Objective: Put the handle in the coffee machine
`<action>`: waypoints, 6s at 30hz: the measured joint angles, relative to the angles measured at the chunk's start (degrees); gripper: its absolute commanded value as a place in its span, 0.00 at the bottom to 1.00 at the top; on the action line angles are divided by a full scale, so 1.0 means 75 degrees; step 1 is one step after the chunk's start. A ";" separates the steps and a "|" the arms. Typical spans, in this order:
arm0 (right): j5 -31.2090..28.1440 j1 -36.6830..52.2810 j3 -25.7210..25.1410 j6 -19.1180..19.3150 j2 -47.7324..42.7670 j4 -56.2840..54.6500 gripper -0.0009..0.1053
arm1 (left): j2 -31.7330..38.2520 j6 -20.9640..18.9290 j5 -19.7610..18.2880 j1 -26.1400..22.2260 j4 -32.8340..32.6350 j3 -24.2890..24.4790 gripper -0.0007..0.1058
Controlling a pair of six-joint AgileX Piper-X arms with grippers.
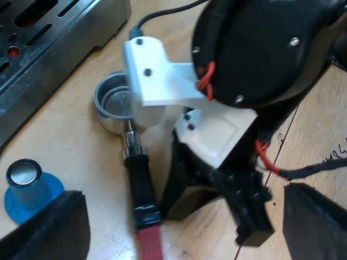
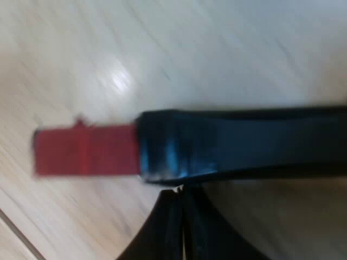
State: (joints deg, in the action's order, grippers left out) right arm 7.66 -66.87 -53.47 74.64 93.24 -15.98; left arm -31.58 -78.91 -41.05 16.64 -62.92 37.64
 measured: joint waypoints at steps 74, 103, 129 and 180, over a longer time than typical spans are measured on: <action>-0.1283 0.1829 -0.1629 0.2535 -0.1115 -0.4003 0.75 | 0.0000 0.0285 0.0045 0.0000 0.0637 0.0000 0.71; -0.1021 0.2030 -0.1629 0.2673 0.0259 -0.3241 0.74 | 0.0000 0.0285 0.0045 0.0000 0.0637 0.0000 0.71; -0.0922 0.2030 -0.1662 0.2564 0.0406 -0.3491 0.01 | 0.0000 0.0304 0.0045 0.0000 0.0601 0.0000 0.71; -0.0766 0.2030 -0.3389 0.0445 -0.1617 -0.6994 0.01 | -0.1707 0.1951 0.0741 0.1426 0.1771 -0.0609 0.71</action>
State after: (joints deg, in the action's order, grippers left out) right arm 1.91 -51.64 -78.89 77.97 81.11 -68.44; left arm -44.38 -64.28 -35.50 27.33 -49.64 33.07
